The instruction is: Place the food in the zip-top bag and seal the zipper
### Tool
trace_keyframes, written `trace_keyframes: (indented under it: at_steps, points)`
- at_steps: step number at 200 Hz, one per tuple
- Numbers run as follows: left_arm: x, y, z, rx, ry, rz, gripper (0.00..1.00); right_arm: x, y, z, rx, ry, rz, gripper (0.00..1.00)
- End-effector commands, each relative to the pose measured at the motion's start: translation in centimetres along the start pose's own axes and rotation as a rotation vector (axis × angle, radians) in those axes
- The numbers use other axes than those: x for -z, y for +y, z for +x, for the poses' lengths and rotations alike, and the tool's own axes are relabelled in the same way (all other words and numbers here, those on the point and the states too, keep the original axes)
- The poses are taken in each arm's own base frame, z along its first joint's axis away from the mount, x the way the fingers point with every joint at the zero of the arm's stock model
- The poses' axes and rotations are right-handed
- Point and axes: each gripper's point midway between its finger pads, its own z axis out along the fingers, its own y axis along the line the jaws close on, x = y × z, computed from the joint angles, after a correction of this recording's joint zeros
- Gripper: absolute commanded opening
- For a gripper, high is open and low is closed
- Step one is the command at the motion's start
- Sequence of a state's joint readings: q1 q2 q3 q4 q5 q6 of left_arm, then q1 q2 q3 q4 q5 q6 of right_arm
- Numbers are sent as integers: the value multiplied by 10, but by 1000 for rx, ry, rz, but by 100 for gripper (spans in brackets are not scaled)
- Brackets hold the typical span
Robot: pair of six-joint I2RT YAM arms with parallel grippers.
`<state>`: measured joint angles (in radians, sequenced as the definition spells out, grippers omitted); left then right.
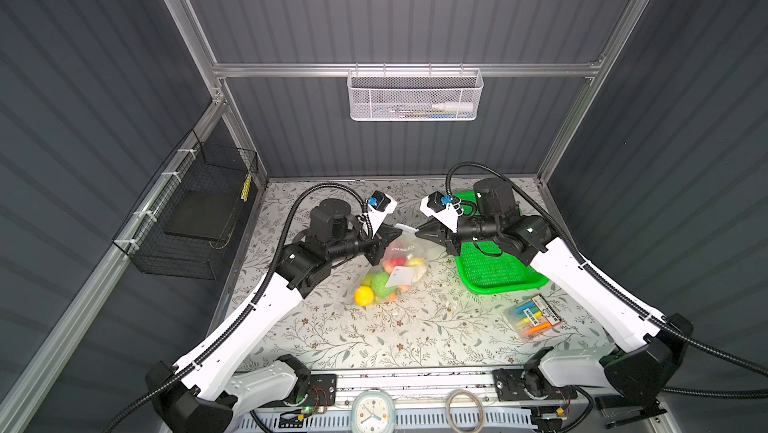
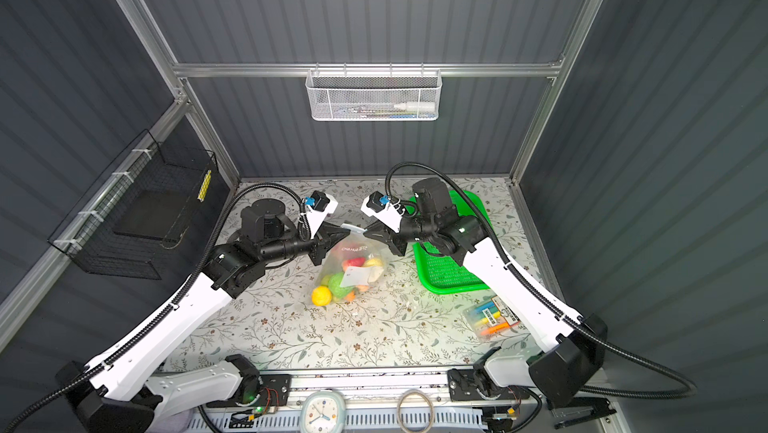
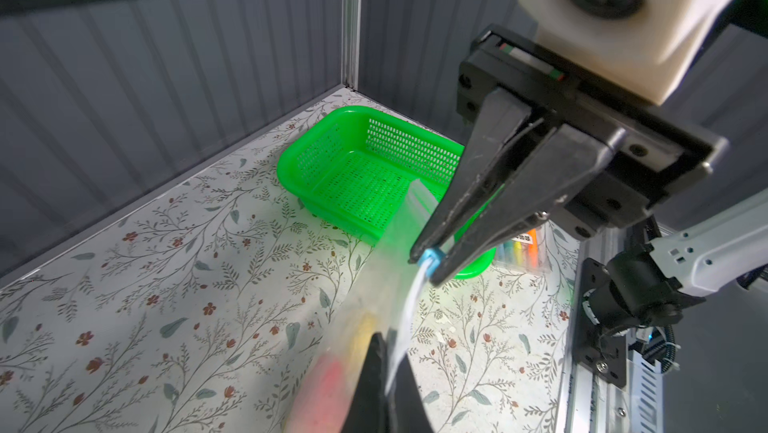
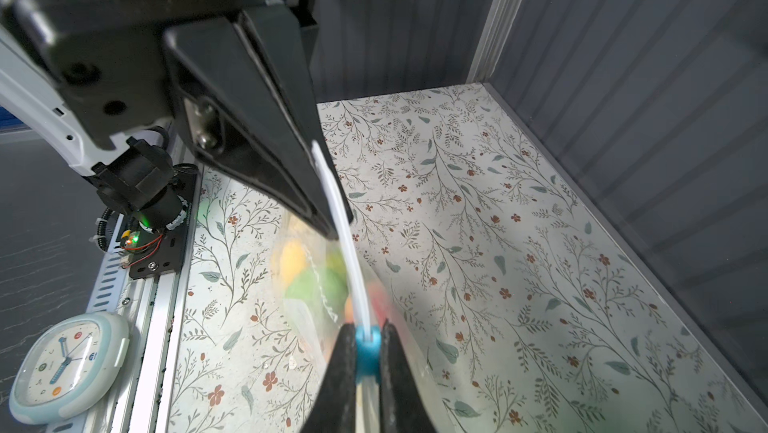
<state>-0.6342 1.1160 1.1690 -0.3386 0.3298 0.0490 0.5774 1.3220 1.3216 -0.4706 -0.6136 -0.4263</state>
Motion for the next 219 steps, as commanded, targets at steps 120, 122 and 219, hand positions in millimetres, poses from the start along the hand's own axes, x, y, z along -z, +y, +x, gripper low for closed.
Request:
trace_keyframes:
  at_steps: [120,122,219]
  points:
    - [45,82,-32,42,-107,-445,0,27,-10,114,-237,305,212,3]
    - [44,82,-32,43,-106,-446,0,28,-10,115,-240,308,212,3]
    - [41,94,-31,75,-96,-490,0,49,-8,164,-358,452,348,3]
